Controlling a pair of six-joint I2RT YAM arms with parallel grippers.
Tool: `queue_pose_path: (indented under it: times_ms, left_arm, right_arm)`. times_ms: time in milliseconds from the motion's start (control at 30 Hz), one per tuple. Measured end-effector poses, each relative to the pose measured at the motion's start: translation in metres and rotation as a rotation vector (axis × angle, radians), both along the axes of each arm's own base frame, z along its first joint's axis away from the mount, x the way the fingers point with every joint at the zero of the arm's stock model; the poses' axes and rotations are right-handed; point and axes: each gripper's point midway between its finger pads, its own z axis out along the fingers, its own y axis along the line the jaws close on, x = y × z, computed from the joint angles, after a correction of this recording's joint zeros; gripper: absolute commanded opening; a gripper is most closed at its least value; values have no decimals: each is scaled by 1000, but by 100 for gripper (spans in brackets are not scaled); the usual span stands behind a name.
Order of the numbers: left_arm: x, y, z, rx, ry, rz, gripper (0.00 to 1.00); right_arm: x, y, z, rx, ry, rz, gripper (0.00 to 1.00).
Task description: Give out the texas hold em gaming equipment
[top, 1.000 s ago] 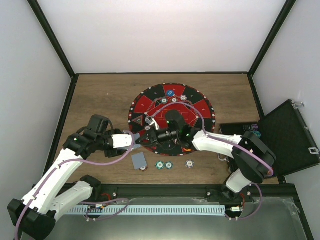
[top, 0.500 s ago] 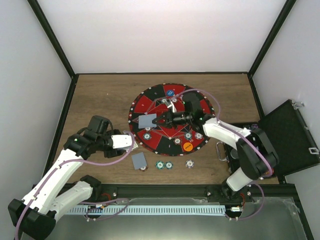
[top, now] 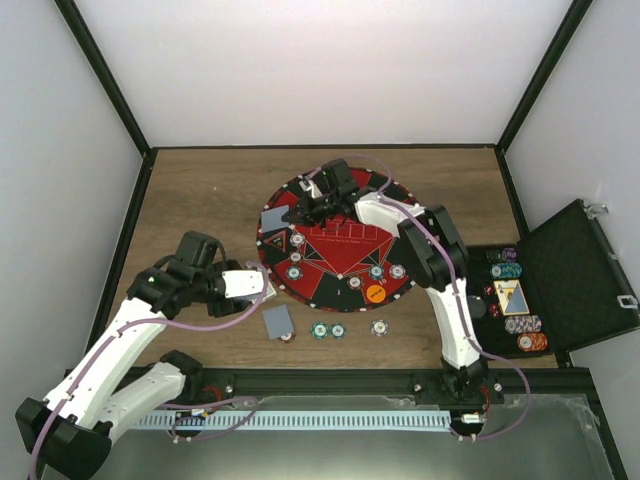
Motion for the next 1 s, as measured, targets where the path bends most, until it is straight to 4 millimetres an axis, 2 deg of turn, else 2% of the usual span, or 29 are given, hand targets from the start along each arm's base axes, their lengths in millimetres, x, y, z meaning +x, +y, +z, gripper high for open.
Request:
queue_pose_path:
  times_ms: [167,400,467,533,667,800,900,1000]
  left_arm:
    - [0,0,0,-1,2,3,4]
    - [1,0,2,-2,-1,3,4]
    - [1,0,1,-1,2,3,4]
    - [1,0,1,0,4,4,4]
    - [1,-1,1,-1,3,5,4]
    - [1,0,2,-1,4,5,4]
    - [0,0,1,0,8,5,4]
    - [0,0,3,-1,5,5,4]
  right_arm:
    - [23,16,-18,-52,-10,-1,1]
    - [25,17,-38,-130,17,-3,6]
    - [27,16,-42,-148,14,-6,12]
    - [27,13,-49,-176,22,-10,25]
    - [28,6,-54,-236,10,-18,42]
    - [32,-1,-55,-291,-21,-29,46]
    - [33,-11,-56,-346,-38,-46,56]
    - [36,-20,-46,-384,-68,-66,62]
